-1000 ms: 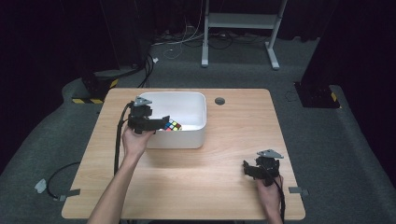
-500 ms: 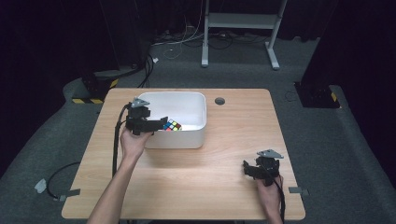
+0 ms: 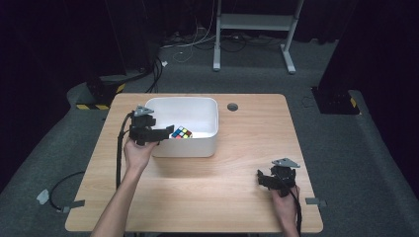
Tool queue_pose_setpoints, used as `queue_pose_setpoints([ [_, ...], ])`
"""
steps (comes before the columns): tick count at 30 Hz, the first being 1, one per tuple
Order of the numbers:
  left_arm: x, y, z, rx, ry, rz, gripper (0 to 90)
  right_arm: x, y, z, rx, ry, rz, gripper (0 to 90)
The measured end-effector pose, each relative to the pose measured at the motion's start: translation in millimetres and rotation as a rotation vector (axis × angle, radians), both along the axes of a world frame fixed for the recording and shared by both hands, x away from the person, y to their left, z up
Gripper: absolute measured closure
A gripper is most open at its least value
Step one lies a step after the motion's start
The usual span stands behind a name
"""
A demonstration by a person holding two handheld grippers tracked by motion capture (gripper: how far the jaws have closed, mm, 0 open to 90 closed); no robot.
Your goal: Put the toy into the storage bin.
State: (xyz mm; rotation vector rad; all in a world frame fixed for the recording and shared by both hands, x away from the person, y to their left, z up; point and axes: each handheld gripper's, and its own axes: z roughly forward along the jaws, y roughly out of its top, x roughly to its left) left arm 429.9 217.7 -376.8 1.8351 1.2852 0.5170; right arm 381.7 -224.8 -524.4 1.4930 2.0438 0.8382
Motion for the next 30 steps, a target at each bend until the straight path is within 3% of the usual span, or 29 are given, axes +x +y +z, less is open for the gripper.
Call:
queue_pose_setpoints([
  [10,-4.3,1.7,2.2,-0.005,-0.005,-0.006,22.1,0.0,0.0,0.0,0.000,0.000,0.000,15.1],
  [12,-5.5,3.6,2.3,-0.030,0.005,-0.018,22.2,0.0,0.0,0.0,0.000,0.000,0.000,15.1],
  [30,-19.2,11.2,2.7,-0.028,0.000,-0.017,22.2,0.0,0.0,0.0,0.000,0.000,0.000,15.1],
])
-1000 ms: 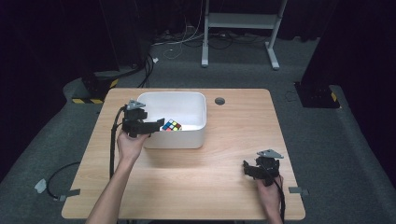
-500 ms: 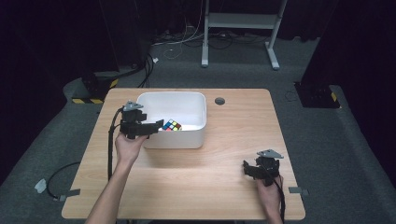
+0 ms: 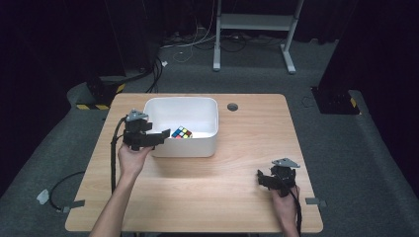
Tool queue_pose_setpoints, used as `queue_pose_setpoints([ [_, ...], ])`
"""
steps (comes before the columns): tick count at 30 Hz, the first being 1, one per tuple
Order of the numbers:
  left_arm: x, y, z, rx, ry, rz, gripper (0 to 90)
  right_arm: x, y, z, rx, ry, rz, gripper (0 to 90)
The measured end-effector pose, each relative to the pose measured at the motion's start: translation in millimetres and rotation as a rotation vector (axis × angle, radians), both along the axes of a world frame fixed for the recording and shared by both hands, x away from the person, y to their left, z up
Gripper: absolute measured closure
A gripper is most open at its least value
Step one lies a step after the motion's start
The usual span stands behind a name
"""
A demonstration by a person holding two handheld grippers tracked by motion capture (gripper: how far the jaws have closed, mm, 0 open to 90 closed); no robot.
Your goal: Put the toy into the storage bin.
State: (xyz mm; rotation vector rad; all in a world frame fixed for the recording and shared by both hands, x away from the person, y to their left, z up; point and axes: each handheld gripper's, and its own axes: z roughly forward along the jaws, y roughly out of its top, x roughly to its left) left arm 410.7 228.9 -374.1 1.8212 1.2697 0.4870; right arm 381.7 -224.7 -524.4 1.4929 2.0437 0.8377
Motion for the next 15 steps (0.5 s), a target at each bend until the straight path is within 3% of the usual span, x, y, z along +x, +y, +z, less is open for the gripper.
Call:
queue_pose_setpoints([
  [15,-8.0,-0.9,2.4,0.014,-0.012,-0.012,22.0,0.0,0.0,0.0,0.000,0.000,0.000,15.1],
])
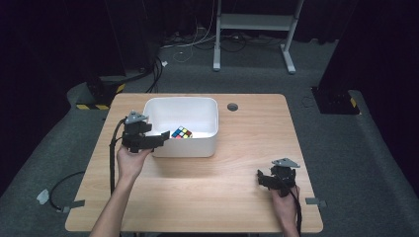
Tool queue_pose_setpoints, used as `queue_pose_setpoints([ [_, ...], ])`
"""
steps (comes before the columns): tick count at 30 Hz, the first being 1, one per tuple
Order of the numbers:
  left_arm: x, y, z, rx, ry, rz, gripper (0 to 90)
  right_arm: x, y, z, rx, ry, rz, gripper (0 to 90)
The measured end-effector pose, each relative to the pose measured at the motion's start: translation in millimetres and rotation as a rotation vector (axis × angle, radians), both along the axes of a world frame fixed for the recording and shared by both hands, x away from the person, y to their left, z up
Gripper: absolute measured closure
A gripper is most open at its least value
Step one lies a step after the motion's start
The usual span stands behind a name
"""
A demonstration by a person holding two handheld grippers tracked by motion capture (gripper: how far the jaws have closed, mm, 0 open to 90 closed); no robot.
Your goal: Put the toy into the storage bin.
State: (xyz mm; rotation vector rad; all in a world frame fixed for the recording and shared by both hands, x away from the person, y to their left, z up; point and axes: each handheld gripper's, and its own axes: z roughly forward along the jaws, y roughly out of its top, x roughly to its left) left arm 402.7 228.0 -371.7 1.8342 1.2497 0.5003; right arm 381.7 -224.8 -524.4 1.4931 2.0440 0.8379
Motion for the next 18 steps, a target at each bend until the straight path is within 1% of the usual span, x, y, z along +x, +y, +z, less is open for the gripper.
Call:
queue_pose_setpoints([
  [5,-3.1,0.9,-0.2,0.002,-0.010,0.004,21.9,0.0,0.0,0.0,0.000,0.000,0.000,15.1],
  [11,-7.3,5.5,-1.7,-0.006,-0.010,0.007,21.9,0.0,0.0,0.0,0.000,0.000,0.000,15.1],
  [18,-10.9,6.4,-3.3,-0.016,-0.013,0.006,21.9,0.0,0.0,0.0,0.000,0.000,0.000,15.1],
])
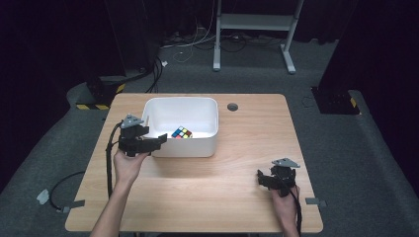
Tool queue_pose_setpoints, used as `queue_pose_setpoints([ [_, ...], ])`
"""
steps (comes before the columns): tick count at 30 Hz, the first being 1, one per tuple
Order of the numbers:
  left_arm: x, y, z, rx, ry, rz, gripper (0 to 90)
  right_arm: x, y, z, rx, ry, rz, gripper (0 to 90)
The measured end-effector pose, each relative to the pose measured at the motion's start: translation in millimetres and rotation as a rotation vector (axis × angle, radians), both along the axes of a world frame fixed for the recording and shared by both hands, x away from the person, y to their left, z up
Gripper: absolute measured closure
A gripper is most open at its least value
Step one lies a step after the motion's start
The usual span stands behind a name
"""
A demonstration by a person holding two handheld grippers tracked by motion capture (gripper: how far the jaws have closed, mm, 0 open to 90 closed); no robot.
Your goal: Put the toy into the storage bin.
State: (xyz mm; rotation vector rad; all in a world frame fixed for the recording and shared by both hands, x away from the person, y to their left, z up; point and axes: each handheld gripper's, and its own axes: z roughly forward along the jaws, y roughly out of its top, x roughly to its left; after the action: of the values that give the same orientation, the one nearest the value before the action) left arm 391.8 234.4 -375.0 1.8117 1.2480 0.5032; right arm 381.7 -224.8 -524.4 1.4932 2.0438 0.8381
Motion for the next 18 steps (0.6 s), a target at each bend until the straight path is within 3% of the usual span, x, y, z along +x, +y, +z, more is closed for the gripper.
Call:
queue_pose_setpoints([
  [18,-9.3,6.2,-4.1,-0.009,0.003,0.001,21.9,0.0,0.0,0.0,0.000,0.000,0.000,15.1],
])
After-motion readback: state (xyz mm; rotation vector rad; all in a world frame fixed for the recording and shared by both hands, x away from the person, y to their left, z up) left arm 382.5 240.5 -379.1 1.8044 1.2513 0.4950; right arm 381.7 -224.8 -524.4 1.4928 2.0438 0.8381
